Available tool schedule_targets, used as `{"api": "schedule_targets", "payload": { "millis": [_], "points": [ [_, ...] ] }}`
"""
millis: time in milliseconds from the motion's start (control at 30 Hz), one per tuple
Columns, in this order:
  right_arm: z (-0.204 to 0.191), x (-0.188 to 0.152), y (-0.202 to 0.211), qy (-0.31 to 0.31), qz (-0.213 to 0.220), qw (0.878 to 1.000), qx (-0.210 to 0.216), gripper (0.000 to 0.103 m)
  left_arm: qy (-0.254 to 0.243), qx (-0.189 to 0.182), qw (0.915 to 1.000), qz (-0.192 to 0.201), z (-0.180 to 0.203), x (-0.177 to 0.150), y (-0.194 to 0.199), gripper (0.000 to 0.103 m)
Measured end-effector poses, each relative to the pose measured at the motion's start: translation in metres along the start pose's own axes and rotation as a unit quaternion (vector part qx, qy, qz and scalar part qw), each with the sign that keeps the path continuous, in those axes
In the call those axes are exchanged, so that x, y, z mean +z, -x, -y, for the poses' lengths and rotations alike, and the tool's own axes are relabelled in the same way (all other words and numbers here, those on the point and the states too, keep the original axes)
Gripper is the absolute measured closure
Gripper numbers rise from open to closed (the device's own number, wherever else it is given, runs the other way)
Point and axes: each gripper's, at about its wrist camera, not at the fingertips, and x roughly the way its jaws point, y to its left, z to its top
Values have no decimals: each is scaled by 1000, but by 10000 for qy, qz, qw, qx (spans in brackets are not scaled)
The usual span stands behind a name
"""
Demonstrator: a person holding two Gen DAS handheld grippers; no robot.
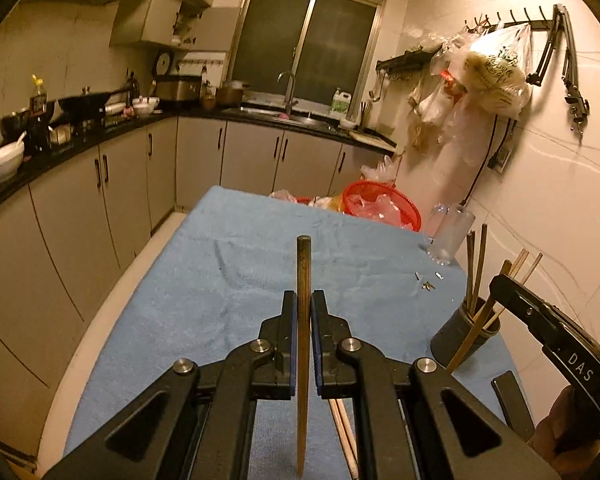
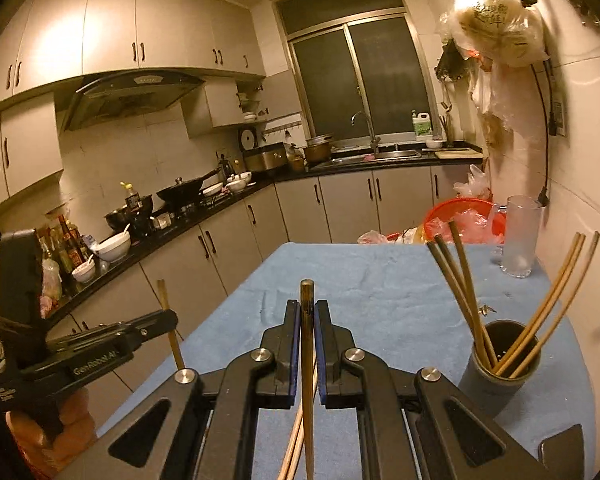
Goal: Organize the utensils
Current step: 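Lift both held chopsticks and carry them toward the black cup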
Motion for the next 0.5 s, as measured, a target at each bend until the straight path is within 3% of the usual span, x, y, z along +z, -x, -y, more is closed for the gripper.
{"api": "schedule_targets", "payload": {
  "millis": [500],
  "points": [
    [19, -2, 24, -254, 294, 9992, -74, 96, -84, 23, 10000, 18, 9, 2, 7, 96]
  ]
}}
